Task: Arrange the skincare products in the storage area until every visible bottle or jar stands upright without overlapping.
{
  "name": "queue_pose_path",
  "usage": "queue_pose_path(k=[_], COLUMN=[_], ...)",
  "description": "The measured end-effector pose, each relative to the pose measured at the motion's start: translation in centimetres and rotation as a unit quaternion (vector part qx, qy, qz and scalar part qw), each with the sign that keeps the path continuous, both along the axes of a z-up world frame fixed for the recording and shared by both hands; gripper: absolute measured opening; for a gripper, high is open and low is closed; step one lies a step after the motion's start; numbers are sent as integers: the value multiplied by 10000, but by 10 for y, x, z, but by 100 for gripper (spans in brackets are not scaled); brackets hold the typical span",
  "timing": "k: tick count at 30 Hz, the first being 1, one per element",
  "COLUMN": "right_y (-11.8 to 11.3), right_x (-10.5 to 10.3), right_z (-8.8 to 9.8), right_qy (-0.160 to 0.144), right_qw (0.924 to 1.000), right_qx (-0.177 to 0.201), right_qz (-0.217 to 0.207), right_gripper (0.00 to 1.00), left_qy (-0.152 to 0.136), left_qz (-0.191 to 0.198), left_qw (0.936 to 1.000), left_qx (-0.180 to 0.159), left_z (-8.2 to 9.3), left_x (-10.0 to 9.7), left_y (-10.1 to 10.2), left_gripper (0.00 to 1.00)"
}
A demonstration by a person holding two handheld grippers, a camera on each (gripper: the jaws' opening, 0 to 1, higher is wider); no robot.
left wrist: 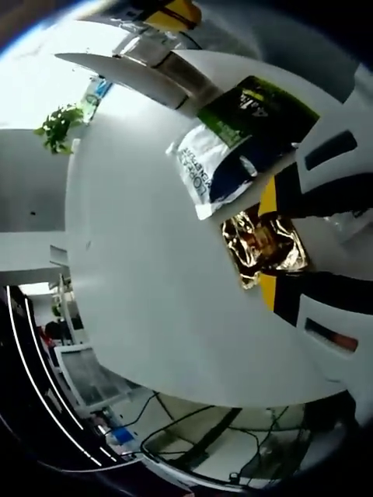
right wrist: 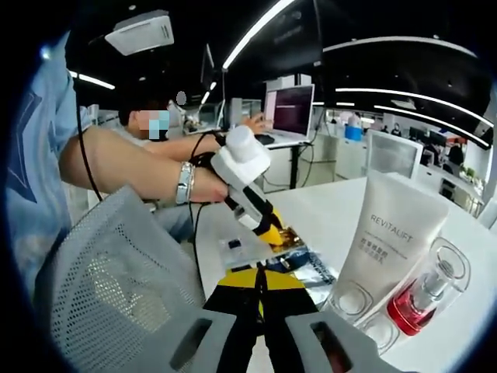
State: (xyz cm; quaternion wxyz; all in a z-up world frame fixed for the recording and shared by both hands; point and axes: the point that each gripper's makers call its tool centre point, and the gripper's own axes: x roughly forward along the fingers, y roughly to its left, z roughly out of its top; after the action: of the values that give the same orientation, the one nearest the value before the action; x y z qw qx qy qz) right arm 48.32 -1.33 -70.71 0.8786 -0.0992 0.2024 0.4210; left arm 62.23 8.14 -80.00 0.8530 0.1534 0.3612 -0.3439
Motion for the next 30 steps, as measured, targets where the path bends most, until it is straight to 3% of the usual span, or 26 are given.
queue_pose_path(k=[4, 9, 21, 24, 30], right_y=[-1, 0, 1, 2, 2], right_x=[-1, -2, -2, -2, -4], right_z=[0, -1, -1, 0, 3], right_qy=[0, 18, 16, 12, 94], right_qw=[10000, 10000, 10000, 10000, 9998], right_qx=[-10, -18, -25, -10, 10], right_qz=[2, 20, 27, 41, 180], right_gripper=[0, 0, 0, 0, 0], left_qy=[-17, 91, 26, -128, -331], left_qz=[14, -57, -9, 47, 95], left_qw=[10000, 9997, 9998, 9998, 9991], left_qx=[-97, 231, 172, -144, -262], left_z=[3, -10, -5, 12, 45], left_x=[1, -3, -1, 4, 3], left_y=[-2, 1, 0, -6, -4], left_gripper=[27, 27, 29, 30, 28])
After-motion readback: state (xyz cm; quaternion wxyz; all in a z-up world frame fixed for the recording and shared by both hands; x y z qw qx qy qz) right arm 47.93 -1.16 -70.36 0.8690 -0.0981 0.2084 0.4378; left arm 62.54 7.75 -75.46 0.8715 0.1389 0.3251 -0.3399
